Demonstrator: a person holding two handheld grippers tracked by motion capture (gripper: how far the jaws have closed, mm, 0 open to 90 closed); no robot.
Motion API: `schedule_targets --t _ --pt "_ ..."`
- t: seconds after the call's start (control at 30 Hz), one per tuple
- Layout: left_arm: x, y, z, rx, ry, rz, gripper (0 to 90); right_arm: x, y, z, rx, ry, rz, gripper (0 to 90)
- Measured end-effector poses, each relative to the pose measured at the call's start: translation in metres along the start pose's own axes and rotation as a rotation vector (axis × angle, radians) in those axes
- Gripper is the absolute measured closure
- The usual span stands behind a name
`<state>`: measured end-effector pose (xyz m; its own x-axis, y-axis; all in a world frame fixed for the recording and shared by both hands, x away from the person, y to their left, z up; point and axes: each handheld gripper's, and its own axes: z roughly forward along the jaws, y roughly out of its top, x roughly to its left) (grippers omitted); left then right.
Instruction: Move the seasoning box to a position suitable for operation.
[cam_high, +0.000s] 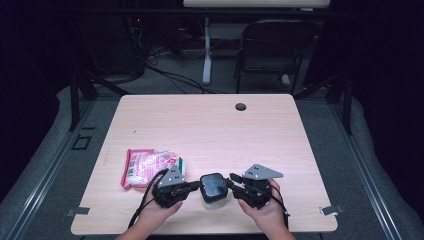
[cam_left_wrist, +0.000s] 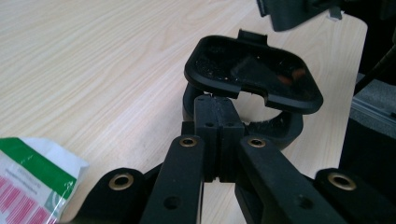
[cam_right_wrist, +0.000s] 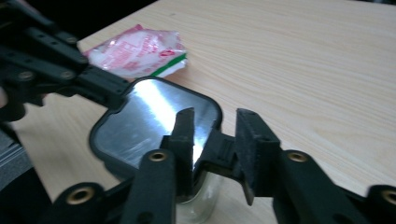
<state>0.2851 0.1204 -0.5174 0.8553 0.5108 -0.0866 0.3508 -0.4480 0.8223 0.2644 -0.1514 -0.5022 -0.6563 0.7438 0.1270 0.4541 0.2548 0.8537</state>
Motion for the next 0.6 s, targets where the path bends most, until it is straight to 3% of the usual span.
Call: schedule_targets --t 0.03,0.2,0.27,0.6 --pt "0.000 0.001 0.000 0.004 0.006 0.001 90.0 0.003 -0.001 -0.003 -0.002 0.008 -0.019 59.0" --pt "0.001 0.007 -0.001 -0.013 -0.016 0.001 90.0 0.010 -0.006 -0.006 0.009 0.024 -0.042 53.3" --pt "0.001 0.010 -0.001 -0.020 -0.020 0.000 90.0 0.015 -0.010 -0.006 0.021 0.023 -0.083 49.9" --pt "0.001 0.021 0.000 -0.044 -0.041 0.001 90.0 0.021 -0.015 -0.010 0.017 0.021 -0.107 46.6"
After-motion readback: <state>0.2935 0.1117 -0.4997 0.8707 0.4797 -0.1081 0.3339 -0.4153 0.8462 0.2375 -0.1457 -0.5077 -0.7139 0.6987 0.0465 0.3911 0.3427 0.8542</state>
